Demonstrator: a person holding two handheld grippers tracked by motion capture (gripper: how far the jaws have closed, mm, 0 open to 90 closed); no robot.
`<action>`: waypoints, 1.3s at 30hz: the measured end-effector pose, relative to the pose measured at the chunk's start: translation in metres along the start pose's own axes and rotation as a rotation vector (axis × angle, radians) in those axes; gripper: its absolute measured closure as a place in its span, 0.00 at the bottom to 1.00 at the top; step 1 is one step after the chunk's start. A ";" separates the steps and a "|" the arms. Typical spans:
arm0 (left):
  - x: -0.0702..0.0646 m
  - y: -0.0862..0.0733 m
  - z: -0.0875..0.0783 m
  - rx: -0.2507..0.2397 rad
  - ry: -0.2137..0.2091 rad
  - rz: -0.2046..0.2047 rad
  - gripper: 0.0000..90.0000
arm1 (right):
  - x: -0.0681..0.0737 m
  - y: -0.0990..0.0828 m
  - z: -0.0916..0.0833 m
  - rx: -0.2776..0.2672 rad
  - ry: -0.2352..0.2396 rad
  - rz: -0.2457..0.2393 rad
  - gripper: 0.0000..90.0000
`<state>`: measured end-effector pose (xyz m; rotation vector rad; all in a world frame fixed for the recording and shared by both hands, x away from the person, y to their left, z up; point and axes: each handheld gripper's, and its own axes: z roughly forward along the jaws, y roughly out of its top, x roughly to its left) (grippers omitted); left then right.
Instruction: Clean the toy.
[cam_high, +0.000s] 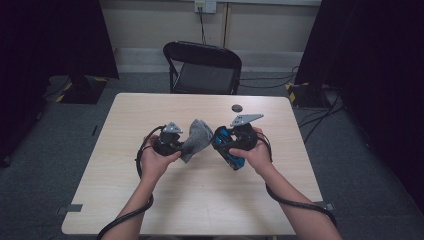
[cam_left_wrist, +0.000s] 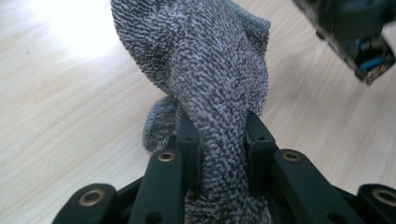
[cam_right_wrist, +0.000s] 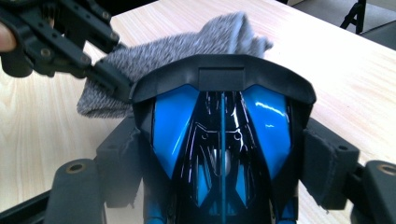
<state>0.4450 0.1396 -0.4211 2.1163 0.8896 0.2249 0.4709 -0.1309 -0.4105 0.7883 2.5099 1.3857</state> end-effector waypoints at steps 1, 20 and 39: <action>-0.001 0.001 0.001 -0.008 0.004 0.002 0.81 | 0.001 -0.001 0.001 0.002 0.001 -0.001 0.29; -0.021 0.008 0.015 -0.038 -0.088 0.037 0.81 | 0.006 -0.005 0.014 0.013 0.005 -0.005 0.29; -0.025 -0.002 0.023 -0.048 -0.121 0.019 0.81 | 0.007 0.007 0.021 0.012 -0.004 0.000 0.29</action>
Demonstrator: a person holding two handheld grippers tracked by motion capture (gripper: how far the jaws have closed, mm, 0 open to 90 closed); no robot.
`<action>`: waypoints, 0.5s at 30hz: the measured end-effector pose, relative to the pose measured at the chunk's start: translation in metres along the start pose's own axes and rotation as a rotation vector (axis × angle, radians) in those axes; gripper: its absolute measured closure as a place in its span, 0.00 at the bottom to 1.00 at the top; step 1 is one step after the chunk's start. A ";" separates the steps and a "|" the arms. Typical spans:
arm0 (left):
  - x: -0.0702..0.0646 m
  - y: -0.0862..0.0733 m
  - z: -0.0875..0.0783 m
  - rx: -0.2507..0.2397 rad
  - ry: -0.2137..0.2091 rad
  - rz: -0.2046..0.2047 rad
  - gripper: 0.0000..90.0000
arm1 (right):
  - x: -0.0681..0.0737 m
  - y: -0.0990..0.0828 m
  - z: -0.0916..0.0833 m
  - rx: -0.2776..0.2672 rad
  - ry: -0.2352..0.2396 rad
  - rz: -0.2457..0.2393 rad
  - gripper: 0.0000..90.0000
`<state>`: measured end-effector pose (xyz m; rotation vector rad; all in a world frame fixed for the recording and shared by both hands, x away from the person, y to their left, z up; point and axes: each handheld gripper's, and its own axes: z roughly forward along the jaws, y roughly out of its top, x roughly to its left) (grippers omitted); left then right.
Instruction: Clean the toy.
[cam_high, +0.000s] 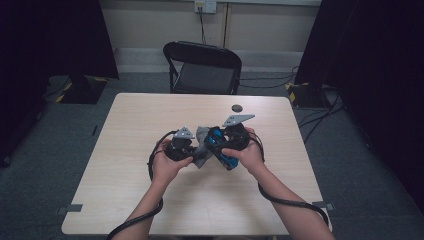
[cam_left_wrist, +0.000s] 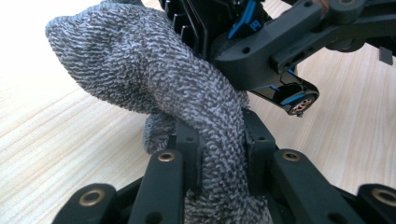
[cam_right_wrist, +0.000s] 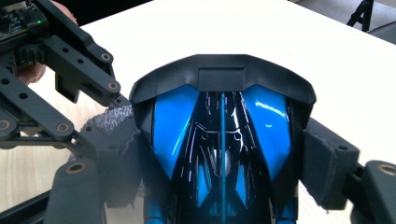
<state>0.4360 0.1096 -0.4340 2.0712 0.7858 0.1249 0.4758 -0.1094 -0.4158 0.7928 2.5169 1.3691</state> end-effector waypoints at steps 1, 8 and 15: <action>0.000 0.000 0.000 0.000 0.000 0.001 0.81 | 0.000 0.000 0.001 0.001 0.001 -0.001 0.29; 0.000 0.000 0.001 0.008 -0.006 -0.004 0.81 | 0.001 0.004 0.003 -0.009 -0.007 0.001 0.29; -0.009 -0.002 0.010 0.046 -0.044 0.025 0.81 | 0.002 0.010 0.002 -0.024 -0.011 0.008 0.29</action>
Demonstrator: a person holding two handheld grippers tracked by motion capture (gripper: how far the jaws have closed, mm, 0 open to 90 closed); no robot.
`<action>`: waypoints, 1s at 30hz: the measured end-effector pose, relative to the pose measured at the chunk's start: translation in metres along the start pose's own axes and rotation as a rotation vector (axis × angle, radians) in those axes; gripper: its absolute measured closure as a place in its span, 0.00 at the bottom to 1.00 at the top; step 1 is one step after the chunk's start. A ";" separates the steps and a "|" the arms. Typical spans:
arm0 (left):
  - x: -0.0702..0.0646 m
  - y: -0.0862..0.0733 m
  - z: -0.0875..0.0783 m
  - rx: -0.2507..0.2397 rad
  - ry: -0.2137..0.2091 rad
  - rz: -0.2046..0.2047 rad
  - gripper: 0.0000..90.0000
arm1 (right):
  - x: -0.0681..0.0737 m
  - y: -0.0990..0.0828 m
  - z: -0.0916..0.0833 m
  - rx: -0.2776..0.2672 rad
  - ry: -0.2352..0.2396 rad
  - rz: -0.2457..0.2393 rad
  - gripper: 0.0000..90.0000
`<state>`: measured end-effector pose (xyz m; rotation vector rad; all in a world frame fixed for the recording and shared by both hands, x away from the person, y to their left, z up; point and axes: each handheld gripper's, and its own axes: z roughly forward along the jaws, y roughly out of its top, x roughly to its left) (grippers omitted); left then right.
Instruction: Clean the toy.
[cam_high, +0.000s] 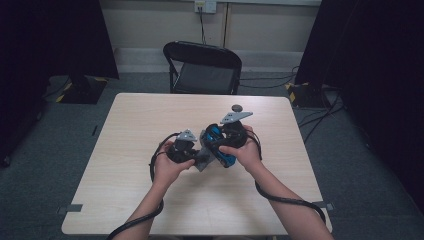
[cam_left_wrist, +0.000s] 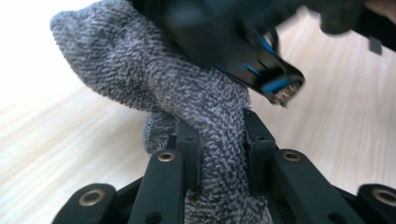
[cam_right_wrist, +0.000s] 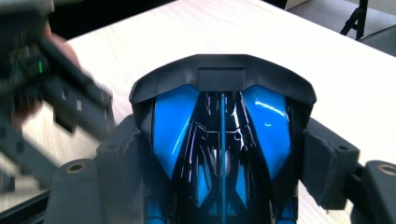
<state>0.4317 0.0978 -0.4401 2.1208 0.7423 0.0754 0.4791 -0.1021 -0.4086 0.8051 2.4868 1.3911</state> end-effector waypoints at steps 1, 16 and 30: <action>-0.002 0.000 0.003 0.001 -0.005 0.000 0.81 | 0.000 0.001 0.000 -0.001 0.000 0.002 0.29; -0.014 -0.006 0.021 0.031 -0.051 0.014 0.81 | -0.004 0.008 0.003 0.003 -0.026 0.016 0.29; -0.022 -0.014 0.029 0.071 -0.093 0.040 0.81 | -0.008 0.017 0.003 -0.010 -0.030 0.028 0.29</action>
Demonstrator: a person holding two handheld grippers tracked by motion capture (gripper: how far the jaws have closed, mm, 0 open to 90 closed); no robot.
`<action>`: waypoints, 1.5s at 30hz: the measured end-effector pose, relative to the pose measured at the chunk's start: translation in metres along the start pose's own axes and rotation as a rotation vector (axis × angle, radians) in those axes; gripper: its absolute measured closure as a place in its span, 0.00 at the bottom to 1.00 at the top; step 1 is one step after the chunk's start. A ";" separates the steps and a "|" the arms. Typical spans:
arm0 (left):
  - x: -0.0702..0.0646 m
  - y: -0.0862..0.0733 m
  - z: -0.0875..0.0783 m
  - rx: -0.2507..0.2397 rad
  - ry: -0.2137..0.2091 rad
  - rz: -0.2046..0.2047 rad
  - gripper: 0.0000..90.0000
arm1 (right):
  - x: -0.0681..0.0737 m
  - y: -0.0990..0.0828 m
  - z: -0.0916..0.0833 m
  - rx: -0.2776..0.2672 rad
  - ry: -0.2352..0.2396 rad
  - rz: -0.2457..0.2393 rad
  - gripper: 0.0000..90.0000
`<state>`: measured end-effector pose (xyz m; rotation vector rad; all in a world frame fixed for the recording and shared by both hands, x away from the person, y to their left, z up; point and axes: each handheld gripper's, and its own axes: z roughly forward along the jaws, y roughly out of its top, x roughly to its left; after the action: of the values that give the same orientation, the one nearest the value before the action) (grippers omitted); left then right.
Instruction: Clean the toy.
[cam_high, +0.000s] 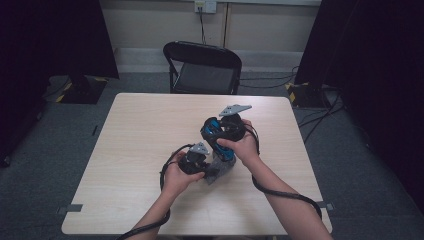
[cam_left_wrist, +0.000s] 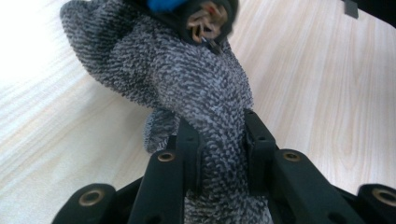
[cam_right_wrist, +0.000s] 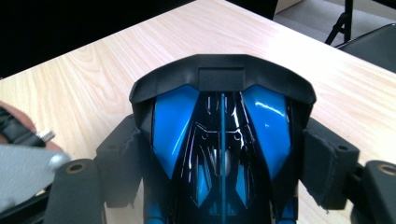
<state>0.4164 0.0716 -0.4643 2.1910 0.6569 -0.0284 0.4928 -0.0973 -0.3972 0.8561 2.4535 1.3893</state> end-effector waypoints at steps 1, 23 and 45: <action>0.000 0.000 0.000 0.000 -0.003 0.002 0.81 | -0.001 0.001 -0.001 -0.005 -0.005 0.005 0.29; 0.038 -0.002 -0.056 -0.054 0.164 -0.076 0.81 | -0.008 -0.014 -0.026 -0.034 0.011 0.022 0.29; 0.045 0.017 -0.069 -0.109 0.226 -0.085 0.81 | 0.000 -0.039 -0.027 -0.007 0.013 -0.007 0.29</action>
<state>0.4500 0.1333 -0.4172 2.0774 0.8575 0.2084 0.4655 -0.1321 -0.4149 0.8386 2.4570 1.4042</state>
